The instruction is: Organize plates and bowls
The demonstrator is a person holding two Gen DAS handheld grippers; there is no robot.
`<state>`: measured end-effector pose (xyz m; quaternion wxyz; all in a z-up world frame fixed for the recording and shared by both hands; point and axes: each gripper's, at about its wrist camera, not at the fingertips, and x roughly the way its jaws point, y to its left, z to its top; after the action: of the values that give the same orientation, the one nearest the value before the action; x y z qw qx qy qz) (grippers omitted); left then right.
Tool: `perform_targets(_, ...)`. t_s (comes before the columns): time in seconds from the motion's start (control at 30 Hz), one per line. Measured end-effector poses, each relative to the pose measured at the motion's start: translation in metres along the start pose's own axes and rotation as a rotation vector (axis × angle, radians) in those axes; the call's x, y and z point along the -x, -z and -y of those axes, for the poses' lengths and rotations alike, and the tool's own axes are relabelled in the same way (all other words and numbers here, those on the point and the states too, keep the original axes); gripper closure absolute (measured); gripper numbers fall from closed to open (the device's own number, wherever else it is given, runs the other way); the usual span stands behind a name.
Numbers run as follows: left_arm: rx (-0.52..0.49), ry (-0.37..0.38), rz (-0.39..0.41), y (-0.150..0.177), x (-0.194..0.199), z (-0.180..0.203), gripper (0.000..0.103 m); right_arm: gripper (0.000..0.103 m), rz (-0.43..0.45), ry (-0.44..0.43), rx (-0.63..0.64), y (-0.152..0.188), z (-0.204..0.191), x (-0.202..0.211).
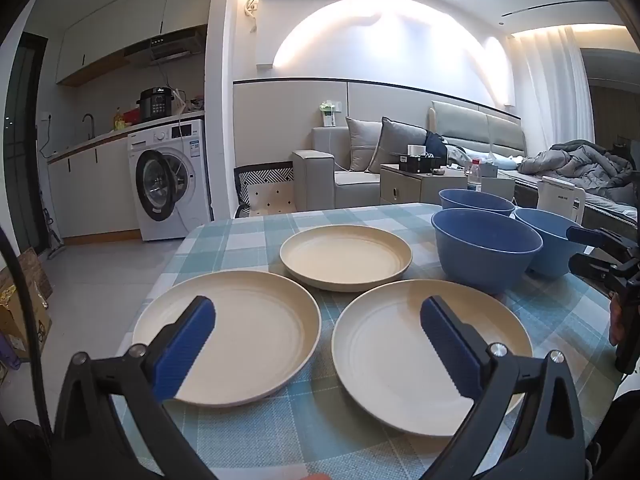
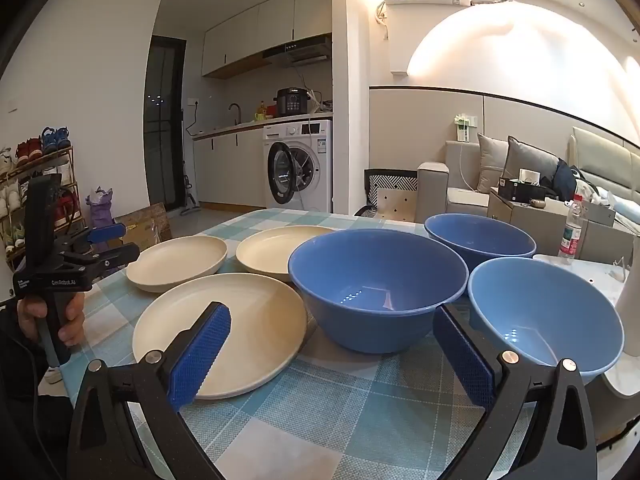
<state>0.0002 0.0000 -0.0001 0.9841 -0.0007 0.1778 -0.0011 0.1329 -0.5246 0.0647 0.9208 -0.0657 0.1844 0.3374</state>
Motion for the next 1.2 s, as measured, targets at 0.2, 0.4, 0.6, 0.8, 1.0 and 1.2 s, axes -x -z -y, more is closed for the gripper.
perform_targets(0.2, 0.002, -0.002, 0.012, 0.0002, 0.0007, -0.0001, 0.000, 0.000, -0.002, 0.001, 0.004, 0.0002, -0.0007, 0.0011)
perform_targets(0.4, 0.004, -0.004, 0.010, 0.0017, 0.0010, -0.0011, 0.000, 0.000, -0.011, 0.002, 0.005, 0.0009, -0.0018, 0.0006)
perform_targets(0.6, 0.007, -0.002, 0.008, 0.0016, 0.0005, -0.0031, 0.000, 0.000, -0.011, 0.002, 0.006, 0.0011, 0.0001, -0.0018)
perform_targets(0.8, 0.007, -0.003, 0.013, -0.0002, -0.0002, 0.0003, 0.000, 0.000, -0.013, 0.001, 0.003, 0.0012, -0.0012, -0.0027)
perform_targets(1.0, 0.007, -0.003, 0.015, 0.0000, 0.0003, 0.0008, 0.000, 0.000, -0.013, 0.002, 0.004, 0.0012, -0.0016, -0.0028)
perform_targets(1.2, 0.010, -0.005, 0.014, -0.0001, 0.0000, 0.0011, 0.000, 0.000, -0.013, 0.001, 0.004, 0.0013, -0.0013, -0.0025)
